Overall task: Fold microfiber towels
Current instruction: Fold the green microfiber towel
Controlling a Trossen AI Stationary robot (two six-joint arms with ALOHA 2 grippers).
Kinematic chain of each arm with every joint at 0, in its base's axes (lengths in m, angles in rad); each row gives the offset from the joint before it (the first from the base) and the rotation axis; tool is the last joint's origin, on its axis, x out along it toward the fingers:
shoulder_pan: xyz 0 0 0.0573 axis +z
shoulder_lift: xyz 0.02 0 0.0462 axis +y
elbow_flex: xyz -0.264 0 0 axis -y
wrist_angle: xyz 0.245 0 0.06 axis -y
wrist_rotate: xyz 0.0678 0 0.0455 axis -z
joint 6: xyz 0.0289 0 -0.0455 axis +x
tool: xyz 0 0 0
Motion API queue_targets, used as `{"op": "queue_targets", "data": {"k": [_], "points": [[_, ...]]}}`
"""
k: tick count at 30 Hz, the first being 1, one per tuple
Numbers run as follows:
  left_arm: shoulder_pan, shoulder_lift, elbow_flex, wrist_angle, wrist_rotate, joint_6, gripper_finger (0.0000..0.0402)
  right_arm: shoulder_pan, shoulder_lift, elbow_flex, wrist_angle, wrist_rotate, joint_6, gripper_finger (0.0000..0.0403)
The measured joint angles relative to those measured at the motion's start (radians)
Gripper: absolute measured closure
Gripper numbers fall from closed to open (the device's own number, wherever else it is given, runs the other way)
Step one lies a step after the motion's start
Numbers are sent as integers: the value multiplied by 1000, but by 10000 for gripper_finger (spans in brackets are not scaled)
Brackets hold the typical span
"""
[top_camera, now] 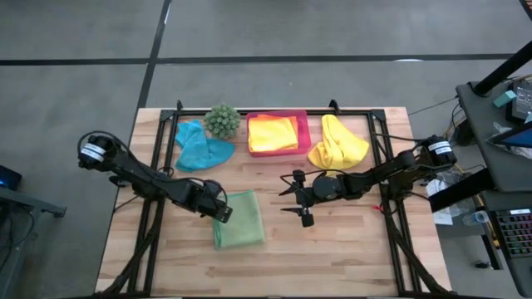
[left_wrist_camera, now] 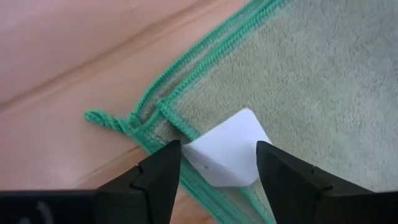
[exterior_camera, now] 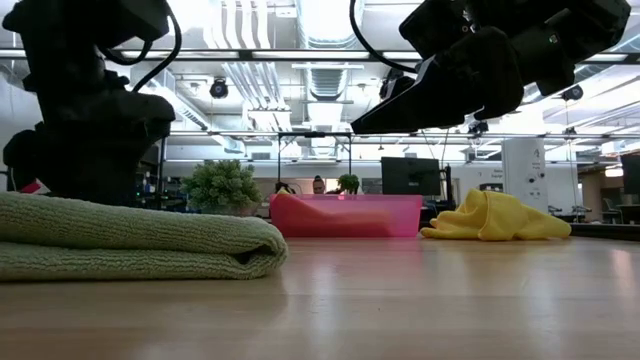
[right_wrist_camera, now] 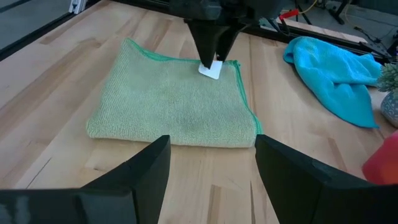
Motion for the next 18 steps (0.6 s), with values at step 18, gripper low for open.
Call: {"op": "queue_targets", "data": {"k": [18], "points": [[13, 0, 2, -61, -110, -58, 208, 0, 0, 0, 0, 0, 1, 179]]}}
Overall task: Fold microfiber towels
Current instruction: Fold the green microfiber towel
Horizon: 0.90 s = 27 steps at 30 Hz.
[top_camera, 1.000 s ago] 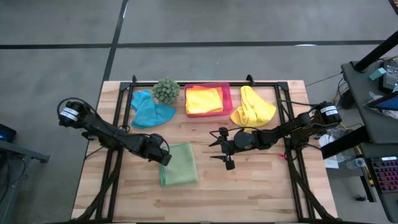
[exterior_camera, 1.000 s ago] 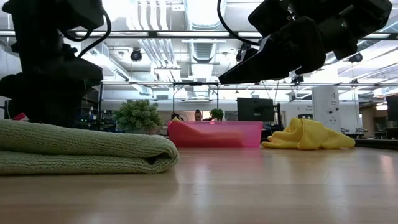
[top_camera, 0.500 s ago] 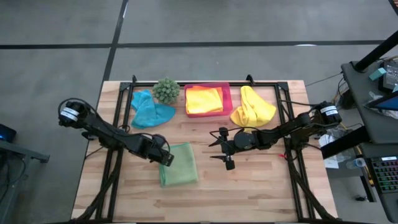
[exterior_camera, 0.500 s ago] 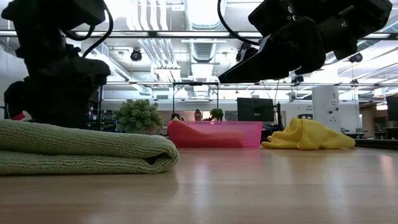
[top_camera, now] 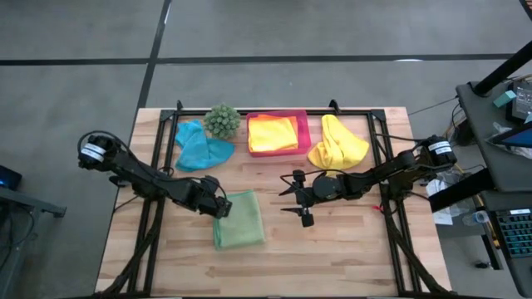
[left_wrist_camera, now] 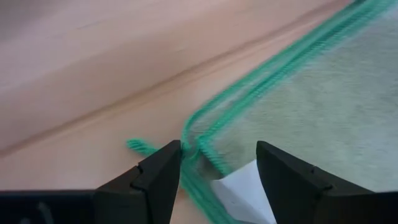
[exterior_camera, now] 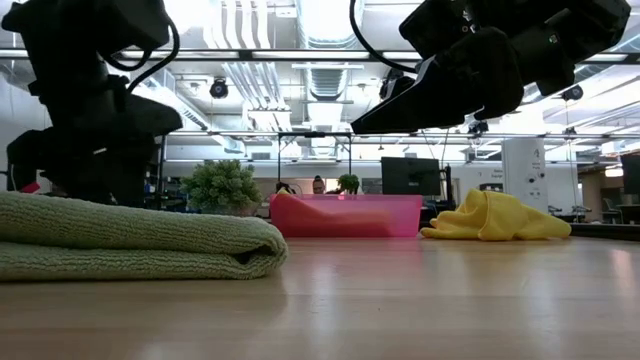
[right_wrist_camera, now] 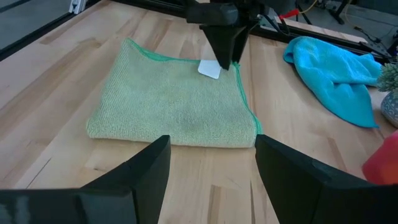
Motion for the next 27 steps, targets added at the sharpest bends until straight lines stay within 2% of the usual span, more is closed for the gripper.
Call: {"op": "queue_targets", "data": {"k": [15, 19, 23, 27], "points": [[-1, 0, -15, 14, 1, 10, 208, 0, 0, 0, 0, 0, 0, 179], [-1, 0, -34, 76, 1, 29, 208, 0, 0, 0, 0, 0, 0, 179], [-1, 0, -55, 178, 18, 73, 223, 0, 0, 0, 0, 0, 0, 179], [-2, 0, -56, 175, 24, 80, 253, 0, 0, 0, 0, 0, 0, 179]]}}
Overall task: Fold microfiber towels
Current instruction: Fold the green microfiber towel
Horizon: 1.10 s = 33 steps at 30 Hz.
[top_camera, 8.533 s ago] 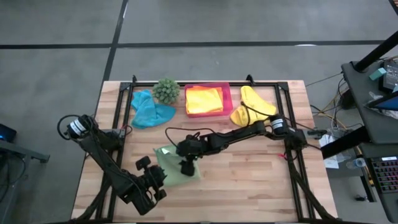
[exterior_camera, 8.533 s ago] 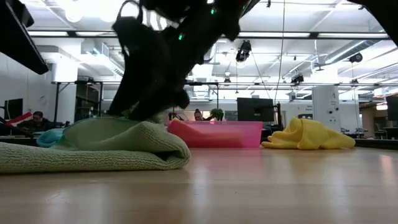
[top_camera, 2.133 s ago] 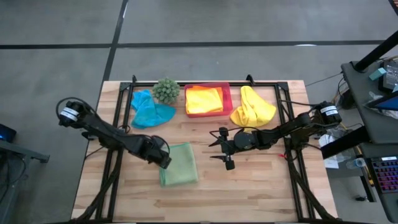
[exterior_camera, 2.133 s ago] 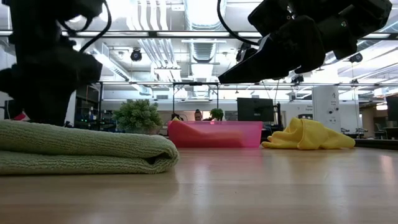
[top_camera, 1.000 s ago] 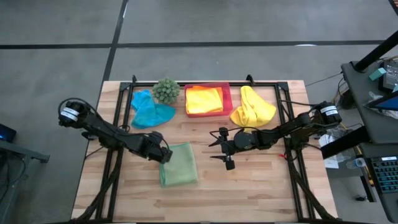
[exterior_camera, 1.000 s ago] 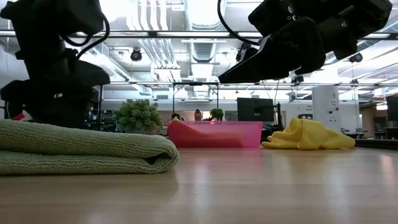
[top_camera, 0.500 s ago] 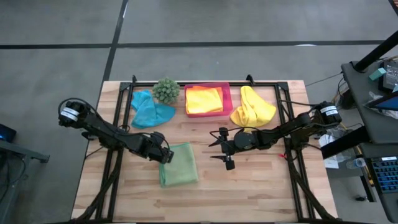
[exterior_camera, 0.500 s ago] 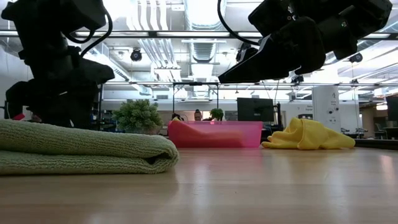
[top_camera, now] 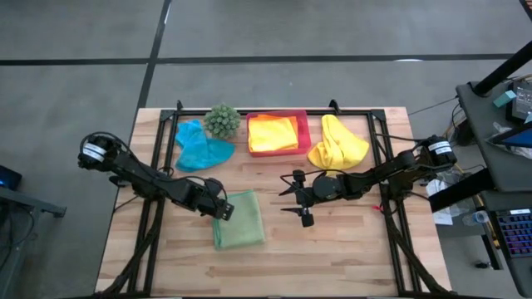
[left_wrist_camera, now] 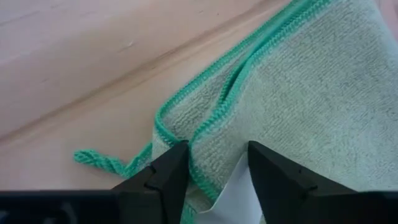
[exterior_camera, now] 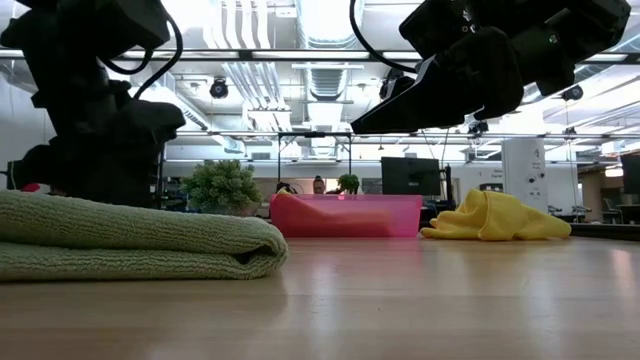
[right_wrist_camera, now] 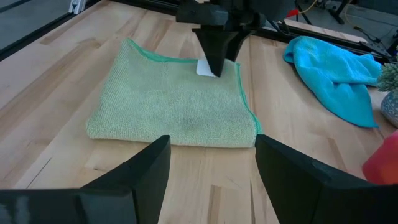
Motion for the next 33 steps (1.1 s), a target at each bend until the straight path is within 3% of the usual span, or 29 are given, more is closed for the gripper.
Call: {"op": "queue_targets", "data": {"k": [12, 20, 27, 33], "points": [[0, 0, 5, -7, 3, 10, 391, 0, 0, 0, 0, 0, 0, 179], [1, 0, 53, -19, 4, 59, 400, 0, 0, 0, 0, 0, 0, 179], [1, 0, 143, -228, 27, 54, 401, 0, 0, 0, 0, 0, 0, 179], [1, -1, 141, -299, 30, 60, 401, 0, 0, 0, 0, 0, 1, 179]]}}
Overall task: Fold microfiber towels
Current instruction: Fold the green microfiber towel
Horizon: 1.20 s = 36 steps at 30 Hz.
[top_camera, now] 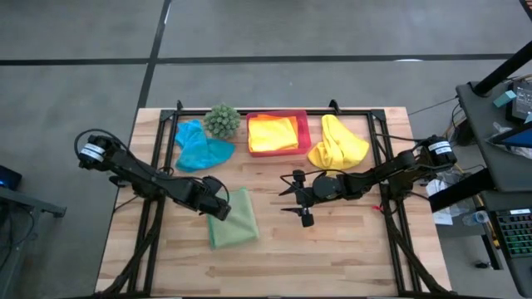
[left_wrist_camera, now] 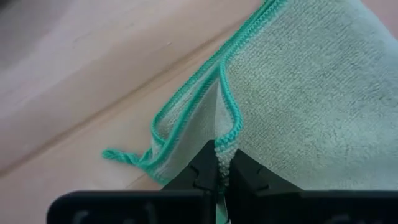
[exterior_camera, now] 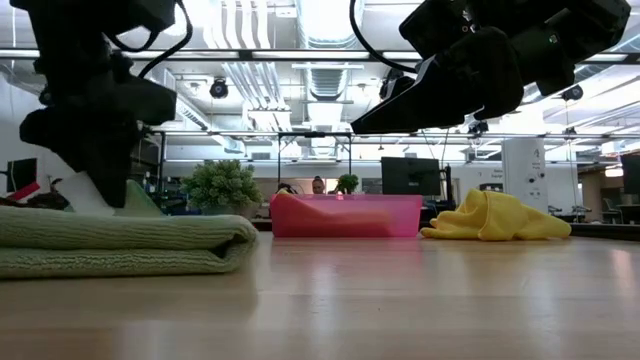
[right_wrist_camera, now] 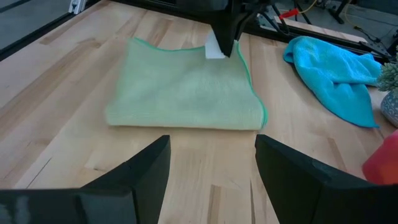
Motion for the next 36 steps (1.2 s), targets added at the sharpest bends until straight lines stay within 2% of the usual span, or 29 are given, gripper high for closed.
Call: {"op": "queue_targets", "data": {"k": [9, 15, 21, 27, 32, 36], "points": [[0, 3, -14, 0, 3, -1, 399, 0, 0, 0, 0, 0, 0, 179], [0, 1, -3, -6, 10, 0, 372, 0, 0, 0, 0, 0, 0, 179], [0, -7, 28, -126, 76, -9, 333, 0, 0, 0, -1, 0, 0, 179], [0, -15, 56, -191, 108, -10, 324, 0, 0, 0, -2, 0, 1, 179], [-12, -18, 115, -183, 221, -34, 324, 0, 0, 0, -2, 0, 0, 179], [-66, -14, 183, -88, 217, -35, 324, 0, 0, 0, -1, 0, 0, 179]]}}
